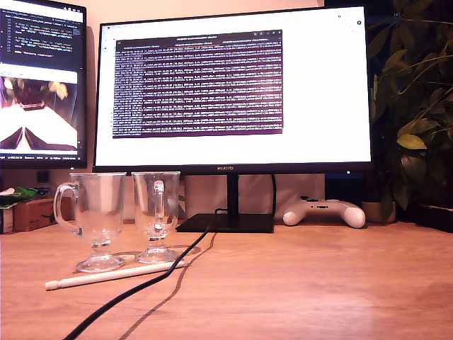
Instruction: Pick the small glass cups in front of you with each of your hands, and place them behind the white pen
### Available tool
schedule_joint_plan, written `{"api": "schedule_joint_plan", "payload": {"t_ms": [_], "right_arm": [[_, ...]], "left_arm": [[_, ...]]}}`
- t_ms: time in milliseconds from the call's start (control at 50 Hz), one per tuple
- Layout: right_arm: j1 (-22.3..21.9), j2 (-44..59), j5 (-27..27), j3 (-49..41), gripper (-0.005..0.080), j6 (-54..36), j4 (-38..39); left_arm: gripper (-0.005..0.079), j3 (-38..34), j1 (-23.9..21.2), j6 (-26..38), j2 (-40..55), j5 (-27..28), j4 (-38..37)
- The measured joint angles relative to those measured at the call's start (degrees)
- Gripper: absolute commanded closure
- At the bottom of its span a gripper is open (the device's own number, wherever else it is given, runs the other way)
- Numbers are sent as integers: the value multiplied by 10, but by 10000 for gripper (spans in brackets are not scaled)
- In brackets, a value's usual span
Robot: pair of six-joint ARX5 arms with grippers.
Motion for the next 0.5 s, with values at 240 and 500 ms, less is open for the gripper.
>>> {"api": "schedule_joint_plan", "payload": {"t_ms": [240, 500], "right_arm": [[4, 0, -18, 0, 760, -10, 90], [7, 0, -18, 0, 760, -11, 59]], "left_arm": [[761, -7, 0, 0, 0, -1, 19], [761, -7, 0, -1, 0, -1, 16]]}}
